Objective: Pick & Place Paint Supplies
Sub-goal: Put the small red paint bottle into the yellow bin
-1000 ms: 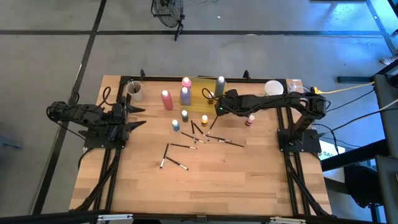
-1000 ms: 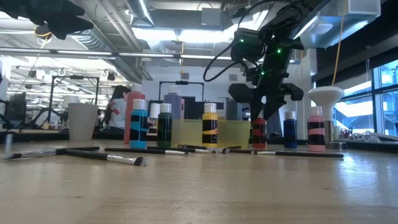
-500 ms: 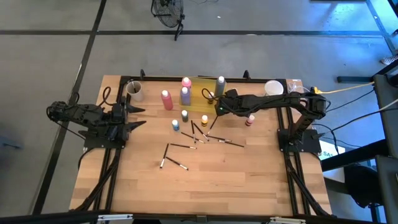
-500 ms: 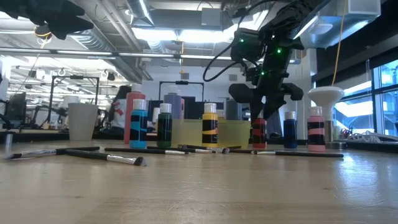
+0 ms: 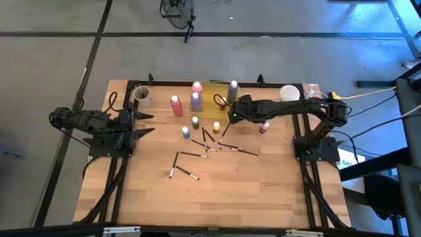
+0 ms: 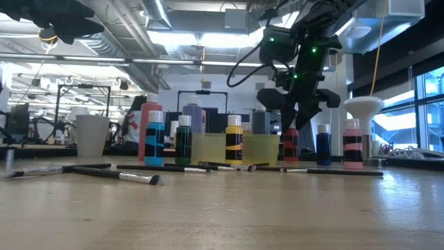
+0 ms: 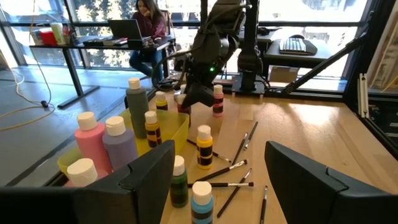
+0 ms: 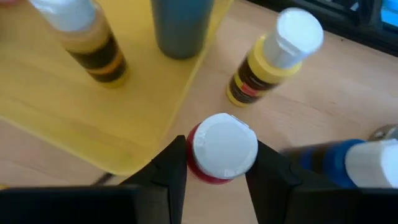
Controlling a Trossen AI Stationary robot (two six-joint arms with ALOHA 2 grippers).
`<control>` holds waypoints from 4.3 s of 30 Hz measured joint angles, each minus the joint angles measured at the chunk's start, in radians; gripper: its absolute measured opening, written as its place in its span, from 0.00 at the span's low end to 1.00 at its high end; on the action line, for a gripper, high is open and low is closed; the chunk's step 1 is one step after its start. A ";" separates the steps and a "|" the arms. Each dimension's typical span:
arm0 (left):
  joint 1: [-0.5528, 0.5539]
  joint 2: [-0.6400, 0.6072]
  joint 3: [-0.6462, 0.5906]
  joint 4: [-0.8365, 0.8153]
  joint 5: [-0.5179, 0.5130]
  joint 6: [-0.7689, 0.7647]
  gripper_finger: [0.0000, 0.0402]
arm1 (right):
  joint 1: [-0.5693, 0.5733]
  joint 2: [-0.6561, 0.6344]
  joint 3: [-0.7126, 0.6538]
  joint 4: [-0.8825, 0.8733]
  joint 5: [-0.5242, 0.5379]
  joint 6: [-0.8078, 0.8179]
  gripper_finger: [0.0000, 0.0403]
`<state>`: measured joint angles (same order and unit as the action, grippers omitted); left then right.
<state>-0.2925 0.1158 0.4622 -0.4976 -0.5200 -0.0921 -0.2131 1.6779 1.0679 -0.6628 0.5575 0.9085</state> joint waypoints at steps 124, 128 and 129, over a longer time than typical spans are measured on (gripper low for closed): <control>0.000 0.000 0.000 0.000 -0.004 0.000 0.61 | -0.129 0.111 0.064 0.274 -0.073 -0.269 0.32; 0.000 0.000 0.000 0.000 -0.003 0.000 0.61 | -0.134 0.116 0.064 0.278 -0.073 -0.279 0.32; 0.000 0.000 0.000 0.001 -0.004 0.000 0.61 | -0.136 0.116 0.064 0.277 -0.077 -0.281 0.32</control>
<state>-0.2927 0.1155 0.4622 -0.4971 -0.5236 -0.0921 -0.3494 1.7935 1.1316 -0.3862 0.4802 0.6273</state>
